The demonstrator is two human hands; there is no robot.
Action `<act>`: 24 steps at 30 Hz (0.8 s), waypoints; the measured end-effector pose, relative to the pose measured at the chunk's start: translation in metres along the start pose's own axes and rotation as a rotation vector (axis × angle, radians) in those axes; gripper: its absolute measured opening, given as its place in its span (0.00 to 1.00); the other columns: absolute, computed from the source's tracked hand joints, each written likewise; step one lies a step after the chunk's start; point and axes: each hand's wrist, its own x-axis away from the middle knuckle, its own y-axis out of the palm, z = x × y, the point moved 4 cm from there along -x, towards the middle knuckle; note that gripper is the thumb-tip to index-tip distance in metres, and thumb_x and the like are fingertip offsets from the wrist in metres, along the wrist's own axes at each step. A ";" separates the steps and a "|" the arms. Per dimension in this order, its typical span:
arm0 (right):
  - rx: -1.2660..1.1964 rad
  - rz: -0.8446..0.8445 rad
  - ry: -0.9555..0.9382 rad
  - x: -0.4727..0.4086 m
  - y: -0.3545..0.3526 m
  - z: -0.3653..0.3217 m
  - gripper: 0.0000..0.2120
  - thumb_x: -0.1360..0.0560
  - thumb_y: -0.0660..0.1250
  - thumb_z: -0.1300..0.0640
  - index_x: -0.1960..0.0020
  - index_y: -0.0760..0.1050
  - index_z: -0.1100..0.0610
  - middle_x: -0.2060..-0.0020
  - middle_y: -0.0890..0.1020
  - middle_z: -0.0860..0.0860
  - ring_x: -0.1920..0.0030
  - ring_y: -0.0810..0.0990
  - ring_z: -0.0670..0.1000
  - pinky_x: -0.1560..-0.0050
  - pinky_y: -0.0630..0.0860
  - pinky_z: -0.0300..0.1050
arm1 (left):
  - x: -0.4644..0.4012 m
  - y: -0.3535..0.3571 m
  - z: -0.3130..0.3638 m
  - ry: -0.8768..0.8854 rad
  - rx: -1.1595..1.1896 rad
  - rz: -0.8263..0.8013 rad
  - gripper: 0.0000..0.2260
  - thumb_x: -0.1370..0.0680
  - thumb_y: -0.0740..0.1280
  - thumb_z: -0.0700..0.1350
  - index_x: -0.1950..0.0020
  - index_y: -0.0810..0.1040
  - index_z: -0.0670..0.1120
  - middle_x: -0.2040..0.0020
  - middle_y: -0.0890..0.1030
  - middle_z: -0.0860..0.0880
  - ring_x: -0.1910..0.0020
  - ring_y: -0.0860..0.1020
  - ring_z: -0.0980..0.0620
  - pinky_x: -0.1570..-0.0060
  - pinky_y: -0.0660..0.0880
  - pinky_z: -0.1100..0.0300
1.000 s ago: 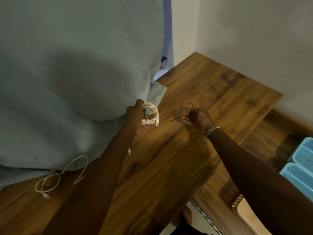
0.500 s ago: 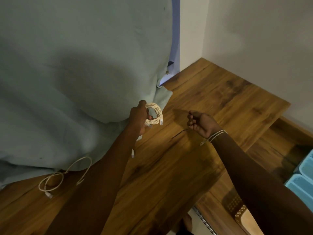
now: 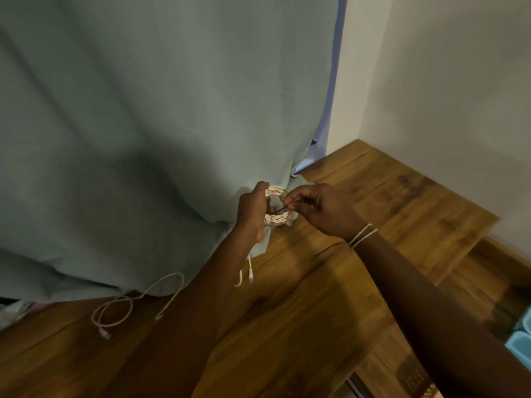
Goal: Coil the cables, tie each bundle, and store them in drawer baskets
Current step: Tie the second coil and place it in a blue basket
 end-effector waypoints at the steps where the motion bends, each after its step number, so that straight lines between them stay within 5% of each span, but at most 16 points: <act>1: 0.098 0.037 -0.033 -0.001 0.004 -0.008 0.07 0.22 0.69 0.62 0.46 0.84 0.59 0.52 0.86 0.51 0.59 0.80 0.40 0.53 0.75 0.27 | 0.003 -0.007 0.004 0.012 0.013 -0.003 0.12 0.24 0.65 0.53 0.56 0.81 0.44 0.62 0.82 0.45 0.66 0.79 0.47 0.61 0.76 0.55; 9: 0.459 0.208 -0.070 0.001 0.034 -0.071 0.06 0.23 0.67 0.58 0.49 0.83 0.55 0.56 0.84 0.51 0.60 0.76 0.45 0.59 0.66 0.28 | 0.028 -0.058 0.025 0.142 0.048 0.020 0.14 0.25 0.65 0.53 0.59 0.81 0.43 0.60 0.85 0.42 0.62 0.83 0.44 0.57 0.80 0.50; 14: 0.541 0.301 -0.031 0.010 0.051 -0.103 0.07 0.22 0.67 0.61 0.49 0.84 0.58 0.55 0.83 0.54 0.58 0.79 0.51 0.58 0.71 0.37 | 0.043 -0.081 0.027 0.166 0.027 0.033 0.18 0.21 0.61 0.54 0.49 0.80 0.39 0.58 0.81 0.44 0.65 0.79 0.49 0.62 0.75 0.57; 18: 0.730 0.323 -0.109 0.022 0.064 -0.122 0.07 0.25 0.71 0.62 0.48 0.84 0.56 0.55 0.83 0.53 0.58 0.81 0.53 0.60 0.79 0.46 | 0.058 -0.084 0.023 0.126 0.090 0.006 0.22 0.20 0.59 0.57 0.43 0.79 0.40 0.50 0.83 0.40 0.54 0.83 0.42 0.57 0.81 0.52; 20: 0.845 0.339 -0.129 0.027 0.069 -0.124 0.09 0.25 0.70 0.60 0.46 0.84 0.55 0.54 0.83 0.53 0.55 0.80 0.54 0.58 0.78 0.48 | 0.067 -0.082 0.025 0.124 0.116 -0.013 0.21 0.19 0.57 0.56 0.48 0.79 0.41 0.53 0.82 0.39 0.55 0.83 0.41 0.53 0.80 0.49; 24: 0.874 0.412 -0.226 0.037 0.069 -0.127 0.09 0.25 0.71 0.60 0.45 0.83 0.57 0.50 0.83 0.55 0.52 0.80 0.56 0.55 0.78 0.52 | 0.085 -0.075 0.024 0.115 0.138 -0.088 0.15 0.21 0.58 0.47 0.64 0.78 0.43 0.65 0.80 0.42 0.64 0.79 0.43 0.60 0.75 0.52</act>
